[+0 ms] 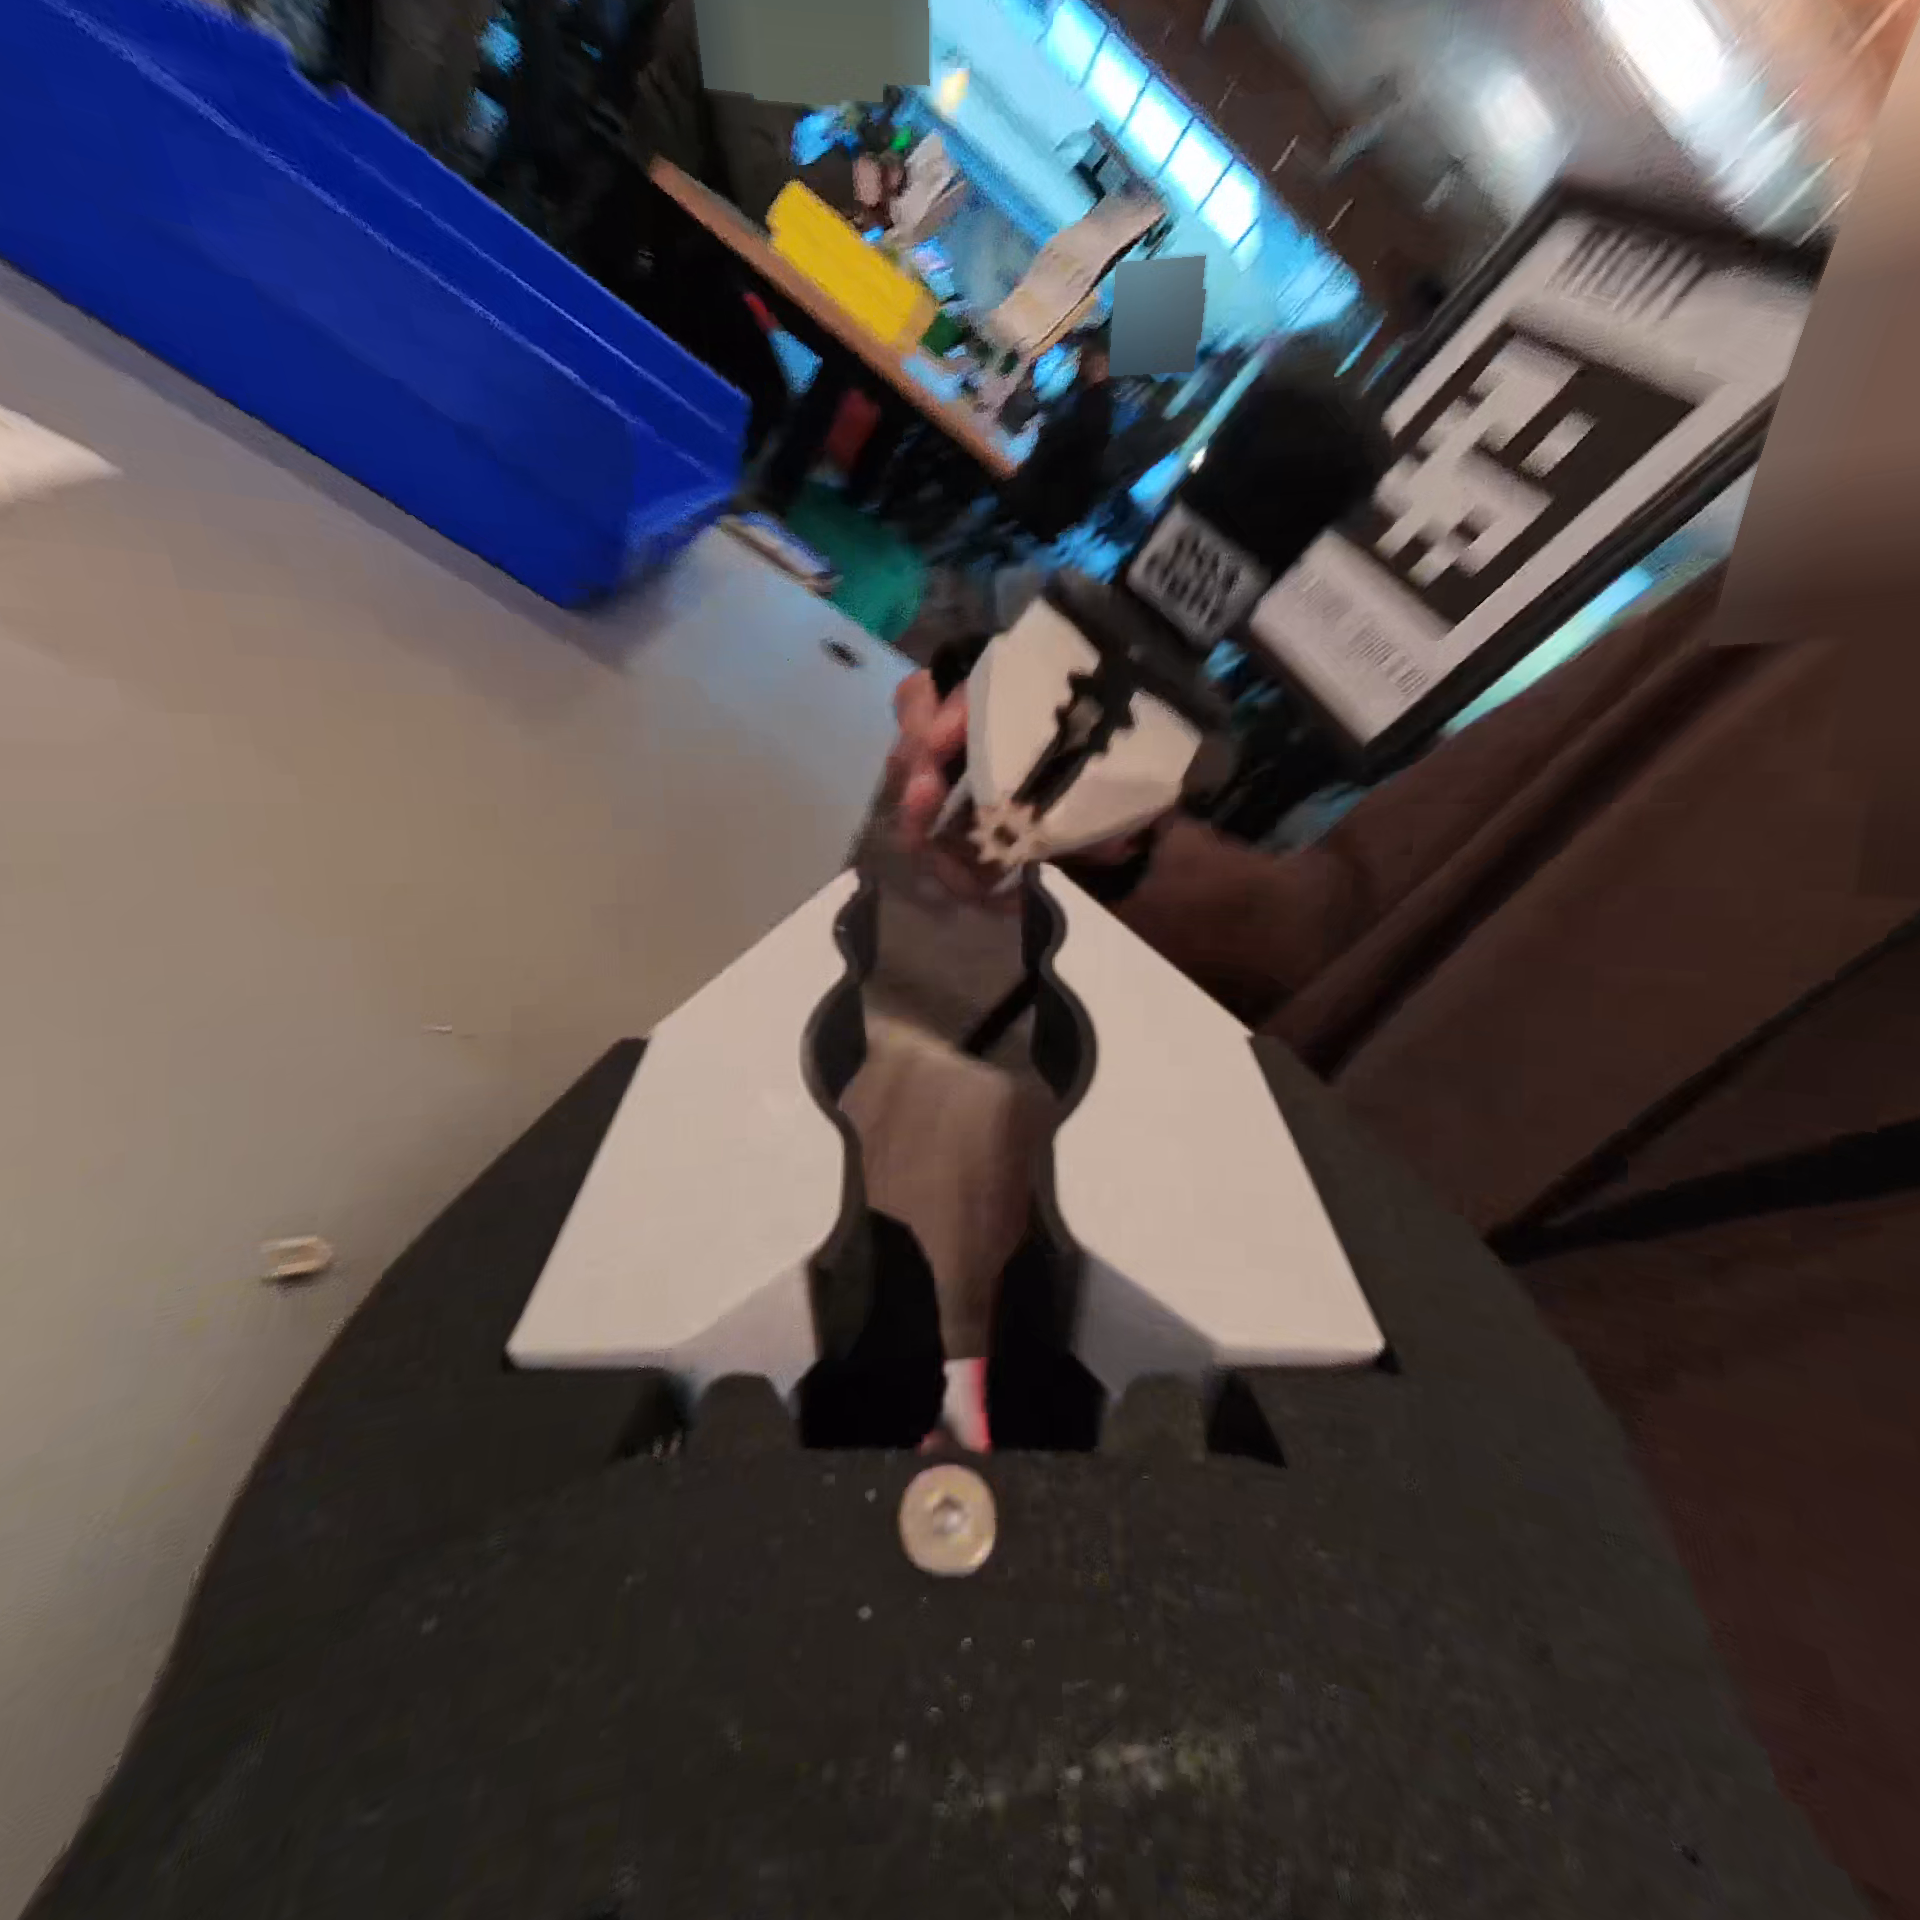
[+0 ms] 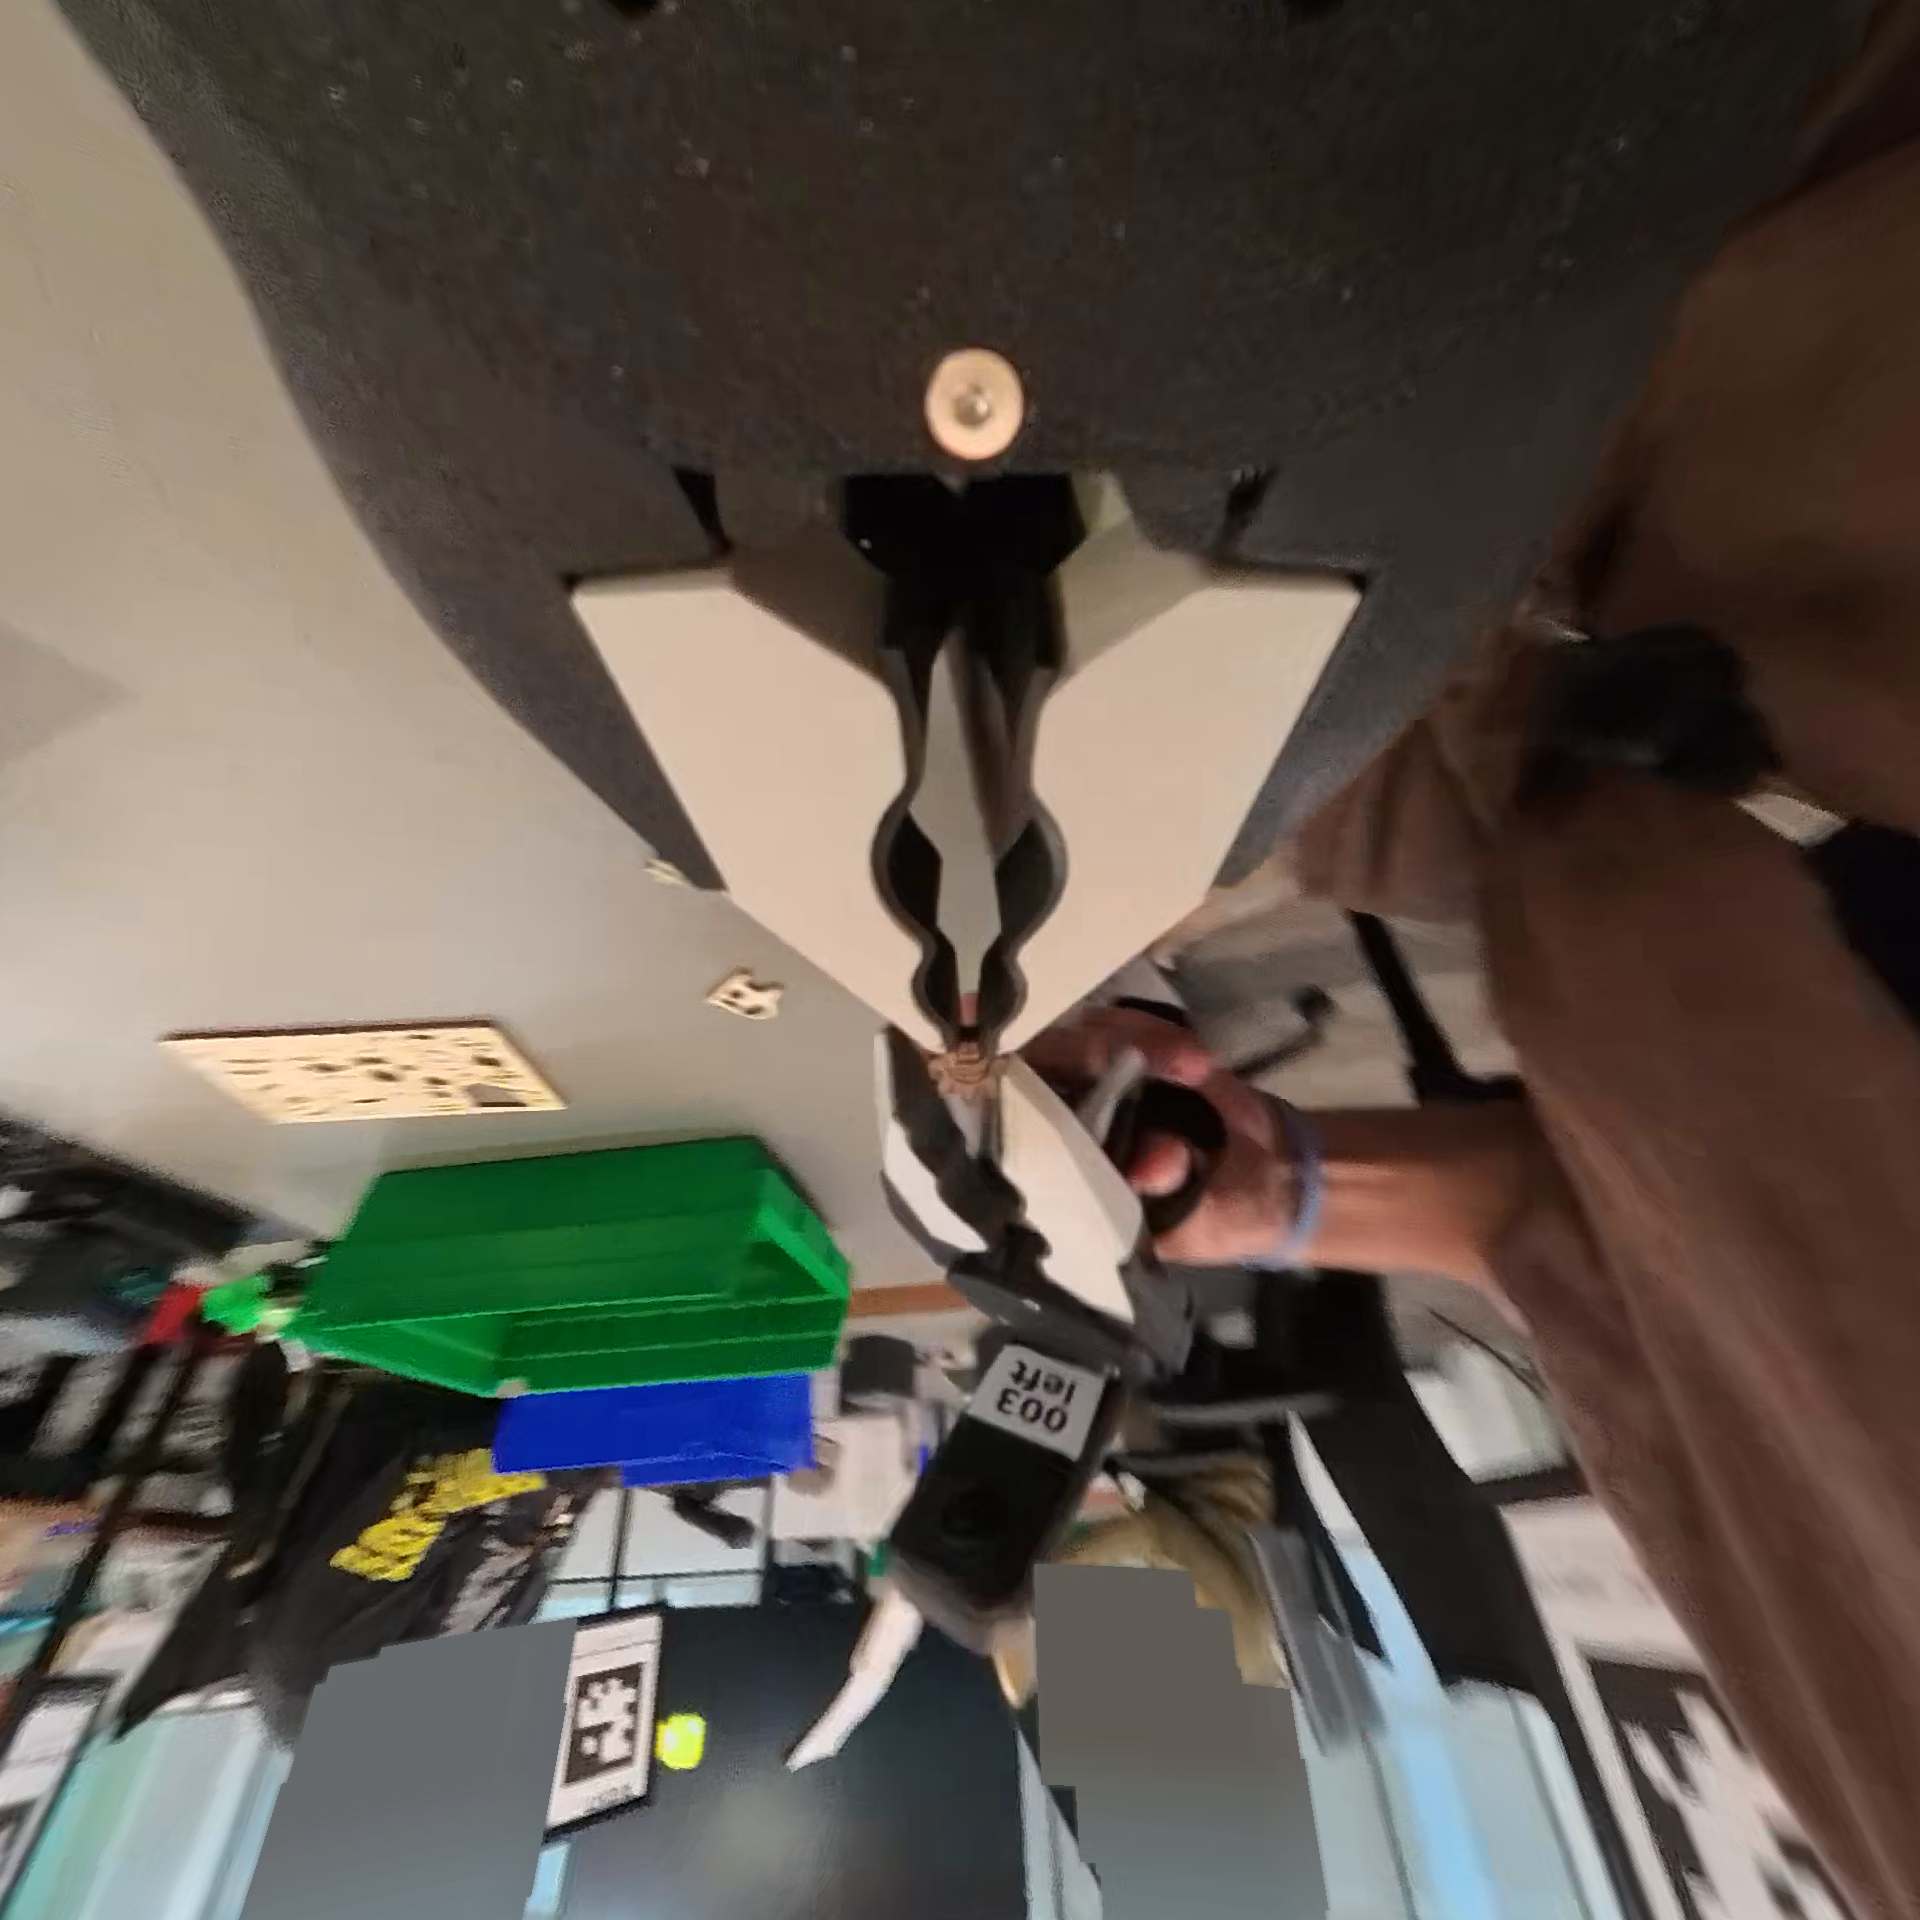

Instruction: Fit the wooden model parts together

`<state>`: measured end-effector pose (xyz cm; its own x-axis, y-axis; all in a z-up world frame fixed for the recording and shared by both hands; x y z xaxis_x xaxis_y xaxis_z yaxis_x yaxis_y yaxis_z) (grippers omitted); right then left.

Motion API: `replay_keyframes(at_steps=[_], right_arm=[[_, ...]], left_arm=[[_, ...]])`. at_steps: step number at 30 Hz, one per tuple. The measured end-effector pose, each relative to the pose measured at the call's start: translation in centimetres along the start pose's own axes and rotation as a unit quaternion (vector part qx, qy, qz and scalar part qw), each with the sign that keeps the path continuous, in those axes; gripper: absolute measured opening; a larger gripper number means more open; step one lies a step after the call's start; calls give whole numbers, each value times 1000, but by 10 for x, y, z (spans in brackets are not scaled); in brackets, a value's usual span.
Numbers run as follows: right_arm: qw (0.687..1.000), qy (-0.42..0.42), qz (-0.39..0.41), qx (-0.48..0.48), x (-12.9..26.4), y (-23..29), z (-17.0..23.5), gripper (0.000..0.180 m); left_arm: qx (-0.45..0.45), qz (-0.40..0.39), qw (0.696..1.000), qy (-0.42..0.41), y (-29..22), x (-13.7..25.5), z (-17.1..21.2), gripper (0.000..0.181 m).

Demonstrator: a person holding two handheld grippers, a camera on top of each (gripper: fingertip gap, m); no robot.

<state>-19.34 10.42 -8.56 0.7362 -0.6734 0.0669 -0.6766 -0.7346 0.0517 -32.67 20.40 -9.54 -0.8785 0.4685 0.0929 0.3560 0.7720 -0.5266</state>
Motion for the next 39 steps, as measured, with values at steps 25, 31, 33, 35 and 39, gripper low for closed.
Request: replay_keyframes(at_steps=[25, 31, 33, 35, 39], right_arm=[[990, 9, -116, -84, -10, 8, 11, 3], [989, 18, -126, -77, -14, 14, 12, 3], [989, 15, -123, -82, -14, 13, 11, 3], [989, 6, -121, -84, -15, 14, 10, 3], [990, 2, -119, -81, -15, 15, 11, 3]], left_arm=[[-158, 28, 986, 32, -29, 4, 9, 15], [-164, 27, 986, 34, -31, 1, 10, 12], [-168, 24, 985, 35, -32, 1, 10, 11], [-170, 25, 985, 32, -33, 2, 8, 10], [-177, 25, 983, 33, -34, 3, 8, 9]])
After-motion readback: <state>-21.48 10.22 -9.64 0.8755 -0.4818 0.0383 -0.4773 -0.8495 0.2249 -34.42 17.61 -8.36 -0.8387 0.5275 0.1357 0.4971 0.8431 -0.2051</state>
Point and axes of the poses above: each gripper's, where its closed fingertips meet, x back along the fingers, z out of its underside, y = z × x across the jaws, the point moved 8 cm from there along x, back along the fingers
